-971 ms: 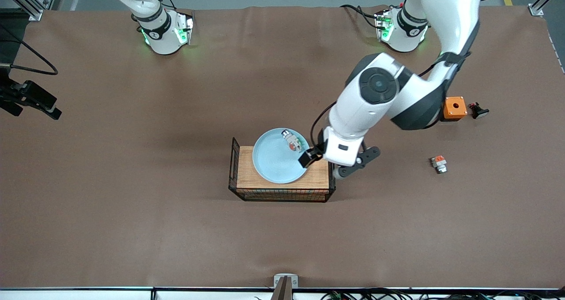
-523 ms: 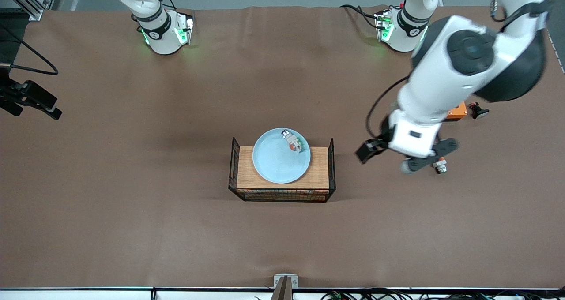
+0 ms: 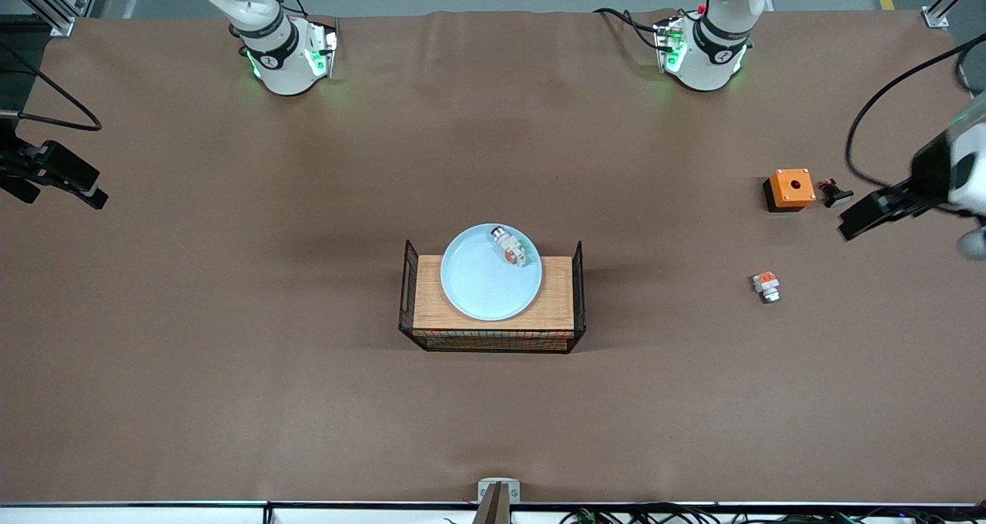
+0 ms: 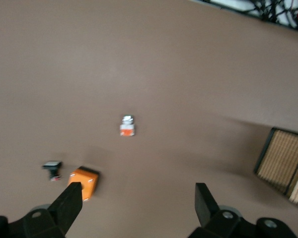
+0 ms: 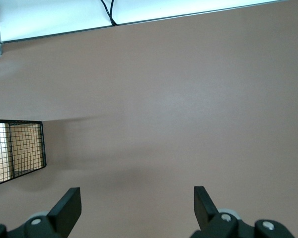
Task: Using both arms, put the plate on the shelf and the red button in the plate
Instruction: 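Open the left gripper and lift it away from the plate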
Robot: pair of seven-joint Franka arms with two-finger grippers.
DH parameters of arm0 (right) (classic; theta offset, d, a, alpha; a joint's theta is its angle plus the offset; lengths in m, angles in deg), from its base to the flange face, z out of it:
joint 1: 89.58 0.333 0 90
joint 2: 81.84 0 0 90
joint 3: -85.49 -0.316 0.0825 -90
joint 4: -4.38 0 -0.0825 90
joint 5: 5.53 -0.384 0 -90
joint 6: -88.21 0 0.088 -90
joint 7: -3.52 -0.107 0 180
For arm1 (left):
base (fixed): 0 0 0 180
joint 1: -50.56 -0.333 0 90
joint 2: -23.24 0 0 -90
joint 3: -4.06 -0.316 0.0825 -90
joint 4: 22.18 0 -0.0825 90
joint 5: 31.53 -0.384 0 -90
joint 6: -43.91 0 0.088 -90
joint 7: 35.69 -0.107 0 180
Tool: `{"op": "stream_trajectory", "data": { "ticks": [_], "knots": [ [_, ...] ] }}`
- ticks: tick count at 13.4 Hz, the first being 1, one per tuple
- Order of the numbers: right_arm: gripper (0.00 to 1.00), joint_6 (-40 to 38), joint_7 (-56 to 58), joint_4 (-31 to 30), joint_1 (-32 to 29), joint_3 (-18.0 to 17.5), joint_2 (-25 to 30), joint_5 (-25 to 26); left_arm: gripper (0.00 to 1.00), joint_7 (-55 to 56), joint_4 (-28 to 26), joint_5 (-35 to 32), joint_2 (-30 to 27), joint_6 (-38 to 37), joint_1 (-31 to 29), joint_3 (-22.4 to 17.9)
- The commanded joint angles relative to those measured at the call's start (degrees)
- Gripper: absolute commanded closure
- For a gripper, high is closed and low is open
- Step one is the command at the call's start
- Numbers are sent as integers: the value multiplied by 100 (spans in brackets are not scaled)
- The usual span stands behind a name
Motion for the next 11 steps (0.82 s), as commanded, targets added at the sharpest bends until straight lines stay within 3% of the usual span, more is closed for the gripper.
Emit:
{"op": "stream_trajectory", "data": {
  "ticks": [1,3,5,9,10,11],
  "knots": [
    [0,-65,59,171,-58,-44,-98,81,0,-758,-146,588,-413,-356,-574,33],
    [0,-91,68,171,-58,-44,-98,107,0,-777,-207,608,-449,-743,-628,15],
    [0,-117,164,162,-41,-53,-89,352,0,-839,-234,599,-633,-832,-620,32],
    [0,-301,540,145,-49,-61,-89,380,0,-1408,-374,651,-783,-815,-515,7],
    [0,-441,830,145,-58,-61,-89,371,0,-1498,-444,608,-836,-745,-123,-194],
    [0,-521,1067,145,-93,-44,-89,328,0,-1533,-549,634,-906,-718,473,-892]
  ]
}}
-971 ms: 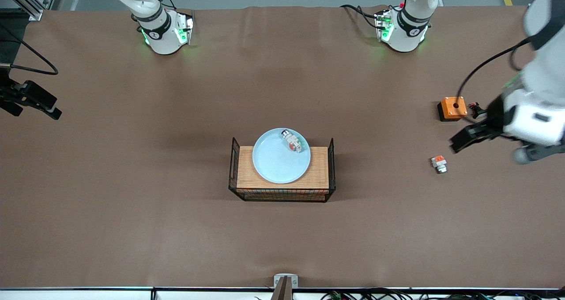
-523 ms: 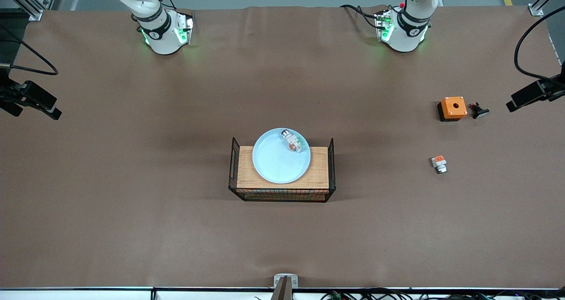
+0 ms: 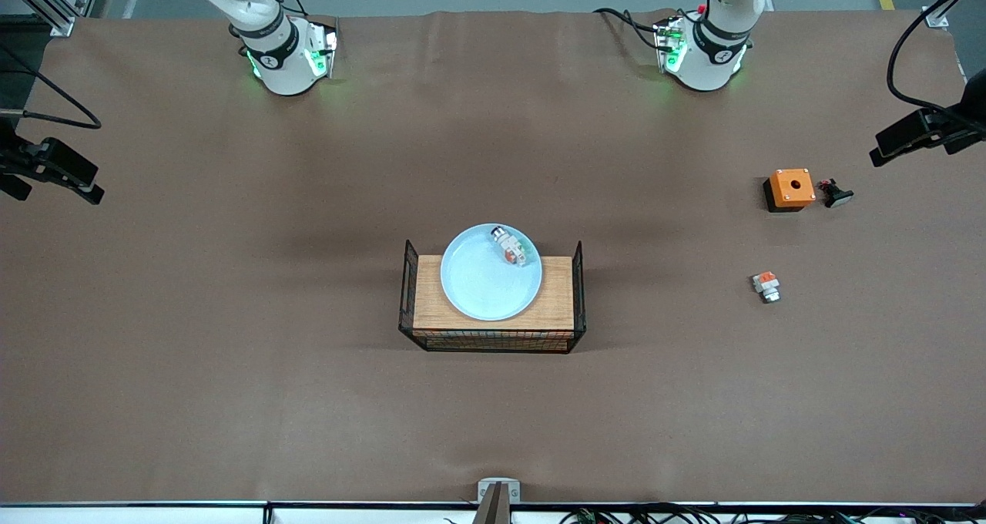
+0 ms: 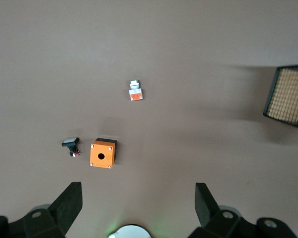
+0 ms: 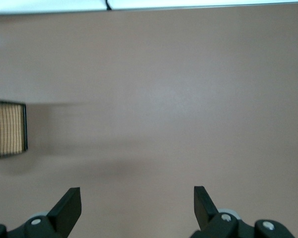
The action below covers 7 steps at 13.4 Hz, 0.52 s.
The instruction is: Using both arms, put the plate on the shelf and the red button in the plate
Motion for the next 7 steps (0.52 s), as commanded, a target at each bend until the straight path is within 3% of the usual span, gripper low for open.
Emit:
{"op": "stream_trajectory", "data": {
  "ticks": [1,3,7],
  "knots": [
    [0,-214,445,149,-154,-52,-82,33,0,-286,-527,121,-440,151,1472,-1461],
    [0,-250,401,158,-155,-52,-82,33,0,-304,-844,121,-643,195,2259,-2274],
    [0,-258,357,167,-155,-52,-82,24,0,-375,-1583,139,-1215,598,2306,-2338]
  ]
}}
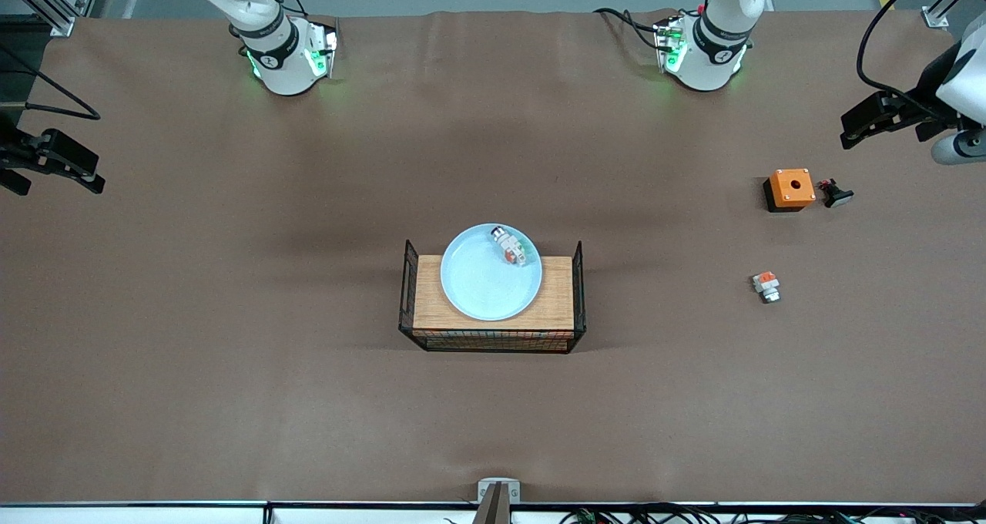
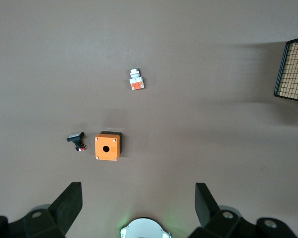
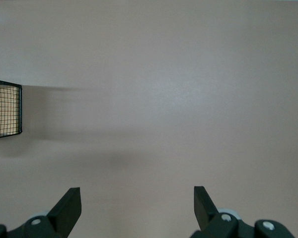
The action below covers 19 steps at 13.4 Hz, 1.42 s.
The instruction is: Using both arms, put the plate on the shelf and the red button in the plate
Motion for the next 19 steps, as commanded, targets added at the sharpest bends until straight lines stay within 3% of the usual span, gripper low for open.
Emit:
{"op": "stream_trajectory", "data": {
  "ticks": [1,4,9,19],
  "knots": [
    [0,-106,62,166,-93,-68,-82,24,0,-122,-615,126,-530,335,30,-91],
    [0,-132,62,166,-93,-68,-82,24,0,-7,-1246,161,-1074,693,-5,-74],
    [0,-123,53,166,-93,-77,-82,33,0,1,-1038,732,-909,678,-14,-100],
    [0,-123,53,166,-84,-77,-82,33,0,-16,-818,355,-813,581,-31,-126]
  ]
}}
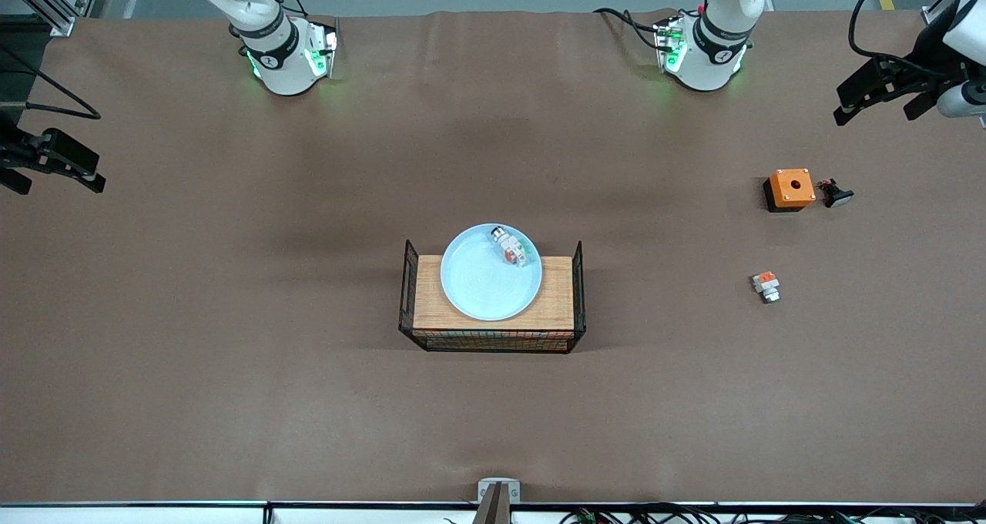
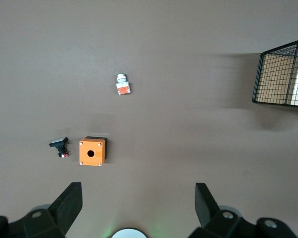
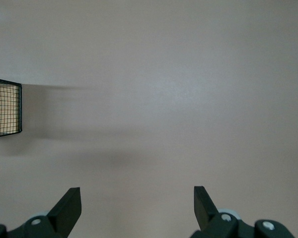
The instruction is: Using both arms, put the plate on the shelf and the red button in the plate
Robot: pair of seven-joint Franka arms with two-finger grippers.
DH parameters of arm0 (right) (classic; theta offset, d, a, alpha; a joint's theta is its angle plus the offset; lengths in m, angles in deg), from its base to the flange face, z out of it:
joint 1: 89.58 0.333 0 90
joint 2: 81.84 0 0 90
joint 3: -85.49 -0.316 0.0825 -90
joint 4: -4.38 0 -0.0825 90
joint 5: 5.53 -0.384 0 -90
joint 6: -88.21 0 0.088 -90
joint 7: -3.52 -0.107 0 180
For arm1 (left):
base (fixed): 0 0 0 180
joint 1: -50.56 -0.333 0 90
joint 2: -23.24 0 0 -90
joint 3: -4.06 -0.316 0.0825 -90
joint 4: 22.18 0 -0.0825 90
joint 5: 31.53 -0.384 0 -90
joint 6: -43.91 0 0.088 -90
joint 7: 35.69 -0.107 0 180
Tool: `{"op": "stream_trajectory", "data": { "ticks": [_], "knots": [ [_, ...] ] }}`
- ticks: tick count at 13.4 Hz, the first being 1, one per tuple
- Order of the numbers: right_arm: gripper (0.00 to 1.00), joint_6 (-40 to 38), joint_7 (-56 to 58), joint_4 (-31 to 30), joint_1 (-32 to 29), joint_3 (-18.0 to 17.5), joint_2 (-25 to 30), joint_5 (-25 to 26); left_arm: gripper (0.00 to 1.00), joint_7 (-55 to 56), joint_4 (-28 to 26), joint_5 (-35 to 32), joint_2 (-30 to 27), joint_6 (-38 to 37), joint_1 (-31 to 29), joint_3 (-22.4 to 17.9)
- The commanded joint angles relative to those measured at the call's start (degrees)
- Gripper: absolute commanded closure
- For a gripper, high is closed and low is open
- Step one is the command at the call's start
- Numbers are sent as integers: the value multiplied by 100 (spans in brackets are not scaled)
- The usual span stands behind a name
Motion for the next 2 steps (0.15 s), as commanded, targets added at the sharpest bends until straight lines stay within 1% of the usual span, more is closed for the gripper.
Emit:
{"op": "stream_trajectory", "data": {
  "ticks": [1,2],
  "knots": [
    [0,-95,53,165,-92,-75,-82,33,0,-21,158,-102,61,-49,-2,-7],
    [0,-86,53,165,-84,-75,-82,33,0,-21,167,-102,79,-67,-2,-7]
  ]
}}
